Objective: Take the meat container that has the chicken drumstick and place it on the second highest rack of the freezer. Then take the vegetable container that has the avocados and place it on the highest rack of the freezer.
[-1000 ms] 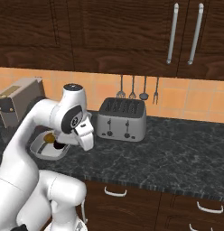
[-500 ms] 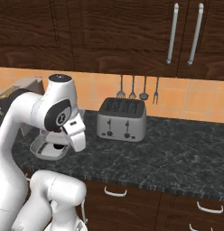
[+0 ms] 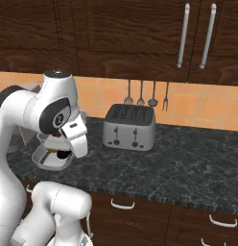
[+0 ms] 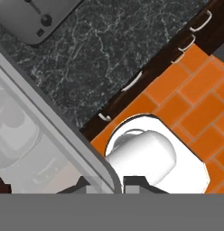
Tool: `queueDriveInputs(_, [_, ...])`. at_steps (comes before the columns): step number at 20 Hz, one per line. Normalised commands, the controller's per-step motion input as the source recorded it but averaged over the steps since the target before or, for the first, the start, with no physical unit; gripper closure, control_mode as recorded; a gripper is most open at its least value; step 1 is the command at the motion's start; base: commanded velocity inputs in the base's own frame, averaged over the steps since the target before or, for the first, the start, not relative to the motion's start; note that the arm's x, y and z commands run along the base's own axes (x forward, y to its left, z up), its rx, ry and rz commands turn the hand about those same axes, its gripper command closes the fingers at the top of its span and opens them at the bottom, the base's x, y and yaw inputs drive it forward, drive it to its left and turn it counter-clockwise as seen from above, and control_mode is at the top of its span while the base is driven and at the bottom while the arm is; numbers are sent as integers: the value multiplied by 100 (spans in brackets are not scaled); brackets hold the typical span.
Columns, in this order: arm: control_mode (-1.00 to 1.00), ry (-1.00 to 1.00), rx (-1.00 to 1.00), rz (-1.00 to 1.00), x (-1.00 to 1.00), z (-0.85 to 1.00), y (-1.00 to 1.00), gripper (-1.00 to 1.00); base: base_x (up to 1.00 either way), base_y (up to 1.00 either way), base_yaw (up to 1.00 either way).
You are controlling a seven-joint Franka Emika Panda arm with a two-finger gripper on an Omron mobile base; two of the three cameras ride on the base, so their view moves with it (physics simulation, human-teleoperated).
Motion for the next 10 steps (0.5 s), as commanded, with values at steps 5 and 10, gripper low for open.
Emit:
queueDriveInputs(5, [-100,0,0,0,-18,0,0,100,0,0,0])
queueDriveInputs(10, [100,0,0,0,-3,0,0,100,-54,0,0])
